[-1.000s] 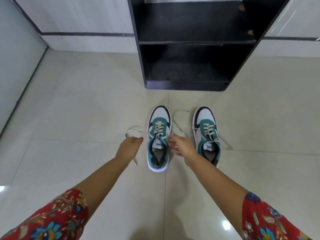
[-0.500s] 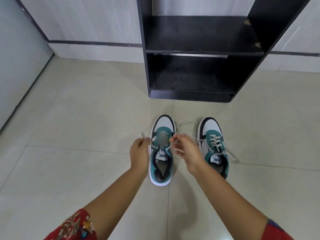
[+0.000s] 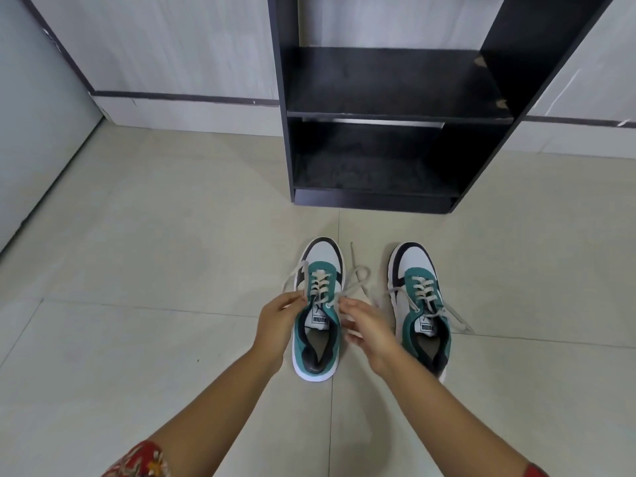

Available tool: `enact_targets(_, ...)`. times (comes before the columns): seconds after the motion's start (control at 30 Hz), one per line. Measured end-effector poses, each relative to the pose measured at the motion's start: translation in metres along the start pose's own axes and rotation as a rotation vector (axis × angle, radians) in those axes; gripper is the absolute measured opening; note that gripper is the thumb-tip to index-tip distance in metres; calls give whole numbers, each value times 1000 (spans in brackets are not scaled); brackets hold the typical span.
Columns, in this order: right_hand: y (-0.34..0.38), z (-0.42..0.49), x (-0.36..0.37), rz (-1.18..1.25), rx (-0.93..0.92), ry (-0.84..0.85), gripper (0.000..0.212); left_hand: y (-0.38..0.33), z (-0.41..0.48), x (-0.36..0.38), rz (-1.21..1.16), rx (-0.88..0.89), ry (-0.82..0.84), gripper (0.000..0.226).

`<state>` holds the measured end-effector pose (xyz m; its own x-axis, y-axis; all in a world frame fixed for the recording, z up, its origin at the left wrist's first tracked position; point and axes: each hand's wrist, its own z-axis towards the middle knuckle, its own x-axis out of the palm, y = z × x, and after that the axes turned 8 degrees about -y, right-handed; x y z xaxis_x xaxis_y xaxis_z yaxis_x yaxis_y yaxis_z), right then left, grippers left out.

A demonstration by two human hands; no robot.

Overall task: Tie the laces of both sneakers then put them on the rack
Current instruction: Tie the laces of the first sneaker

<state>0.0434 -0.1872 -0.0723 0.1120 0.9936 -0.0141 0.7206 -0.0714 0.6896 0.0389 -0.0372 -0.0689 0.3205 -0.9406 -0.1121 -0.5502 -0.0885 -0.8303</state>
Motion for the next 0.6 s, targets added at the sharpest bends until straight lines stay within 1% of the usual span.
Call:
enact_targets(0.1, 8, 3, 6, -44, -76, -55, 14, -2, 2, 3, 38, 45, -5, 12)
enact_targets(0.17, 12, 6, 10, -39, -71, -74, 8, -3, 5, 5, 36, 70, -40, 8)
enact_targets(0.27, 11, 12, 19, -6, -39, -74, 13, -2, 9, 4, 28, 84, -74, 9)
enact_targets(0.37, 9, 16, 19, 19, -46, -95, 18, -1, 12, -1, 62, 101, -123, 11)
enact_targets(0.43, 7, 18, 11, 43, -64, -140, 22, 0, 13, -5, 9, 65, -159, 10)
enact_targets(0.6, -1, 24, -8, 89, -65, -276, 27, 12, 19, -13, -225, -148, -253, 5)
